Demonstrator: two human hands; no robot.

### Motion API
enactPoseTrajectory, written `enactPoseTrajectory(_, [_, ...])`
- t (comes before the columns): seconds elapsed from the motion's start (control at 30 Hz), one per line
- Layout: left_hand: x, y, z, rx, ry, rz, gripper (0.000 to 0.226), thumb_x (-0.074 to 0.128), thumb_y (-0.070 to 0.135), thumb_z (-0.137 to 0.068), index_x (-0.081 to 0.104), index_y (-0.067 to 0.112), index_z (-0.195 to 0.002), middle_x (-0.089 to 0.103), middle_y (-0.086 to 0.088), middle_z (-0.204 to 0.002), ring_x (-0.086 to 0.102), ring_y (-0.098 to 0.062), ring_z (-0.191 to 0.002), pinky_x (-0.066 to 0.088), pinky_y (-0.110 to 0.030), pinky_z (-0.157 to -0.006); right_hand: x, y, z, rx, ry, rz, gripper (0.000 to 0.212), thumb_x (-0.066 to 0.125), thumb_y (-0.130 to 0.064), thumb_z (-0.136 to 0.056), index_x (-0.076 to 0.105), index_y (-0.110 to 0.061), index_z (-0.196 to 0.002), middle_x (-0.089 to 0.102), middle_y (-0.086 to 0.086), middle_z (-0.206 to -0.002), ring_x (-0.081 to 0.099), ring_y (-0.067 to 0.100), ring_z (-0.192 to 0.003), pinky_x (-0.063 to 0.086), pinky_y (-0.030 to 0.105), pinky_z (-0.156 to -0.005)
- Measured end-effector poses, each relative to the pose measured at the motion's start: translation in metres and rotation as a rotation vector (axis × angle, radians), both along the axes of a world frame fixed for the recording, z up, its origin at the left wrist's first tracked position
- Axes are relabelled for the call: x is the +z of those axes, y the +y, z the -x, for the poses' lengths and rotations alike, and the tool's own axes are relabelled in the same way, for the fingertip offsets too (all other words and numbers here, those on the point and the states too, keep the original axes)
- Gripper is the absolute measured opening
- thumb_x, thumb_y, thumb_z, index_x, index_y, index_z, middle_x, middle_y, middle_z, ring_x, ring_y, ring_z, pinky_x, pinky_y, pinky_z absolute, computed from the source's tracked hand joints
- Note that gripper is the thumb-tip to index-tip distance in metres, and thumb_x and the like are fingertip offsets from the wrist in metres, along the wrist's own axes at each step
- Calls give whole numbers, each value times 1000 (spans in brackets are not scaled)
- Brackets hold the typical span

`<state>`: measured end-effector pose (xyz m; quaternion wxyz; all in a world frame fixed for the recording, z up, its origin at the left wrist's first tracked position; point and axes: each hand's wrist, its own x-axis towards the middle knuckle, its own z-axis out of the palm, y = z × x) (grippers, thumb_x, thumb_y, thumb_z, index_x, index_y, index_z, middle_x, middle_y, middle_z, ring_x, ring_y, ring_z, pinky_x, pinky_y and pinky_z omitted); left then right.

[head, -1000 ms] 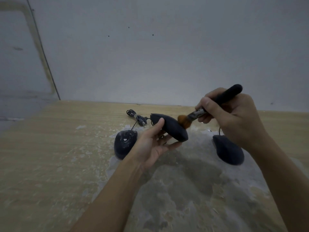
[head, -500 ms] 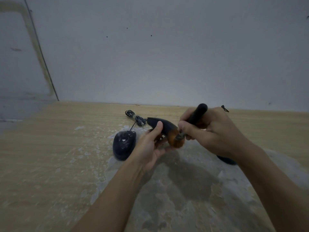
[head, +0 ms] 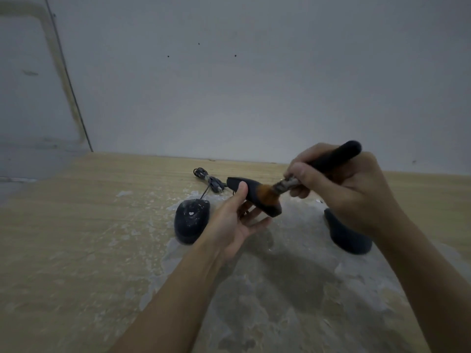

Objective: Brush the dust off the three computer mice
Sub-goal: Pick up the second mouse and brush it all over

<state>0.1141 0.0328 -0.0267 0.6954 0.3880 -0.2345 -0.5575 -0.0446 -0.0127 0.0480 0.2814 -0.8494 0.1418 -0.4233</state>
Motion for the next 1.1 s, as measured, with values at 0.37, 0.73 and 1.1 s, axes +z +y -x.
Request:
enactPoseTrajectory(0.37, [-10,3,-2,-97,103,48,44,51,33,-76,58,9,-113,63,-14,-118,59,-28,-109,47,-46,-88,7,-9,13,24,-33,-127,15,56,-14,-87,65,-3,-81,67,12,-68,67,17,-61,55,23,-59])
enactPoseTrajectory(0.73, [-12,3,3,-183,77,81,36,50,37,-78,77,16,-89,73,-7,-99,68,-21,-87,48,-37,-82,-9,-17,1,-86,-235,-201,9,60,-14,-84,65,-7,-85,71,6,-79,71,20,-70,60,31,-69])
enactPoseTrajectory(1.1, [-12,4,2,-88,36,43,36,51,39,-78,76,16,-91,74,-8,-96,63,-25,-95,46,-36,-85,-14,-15,-5,-156,-275,-122,8,61,-12,-86,66,-5,-87,70,12,-78,71,23,-69,60,33,-69])
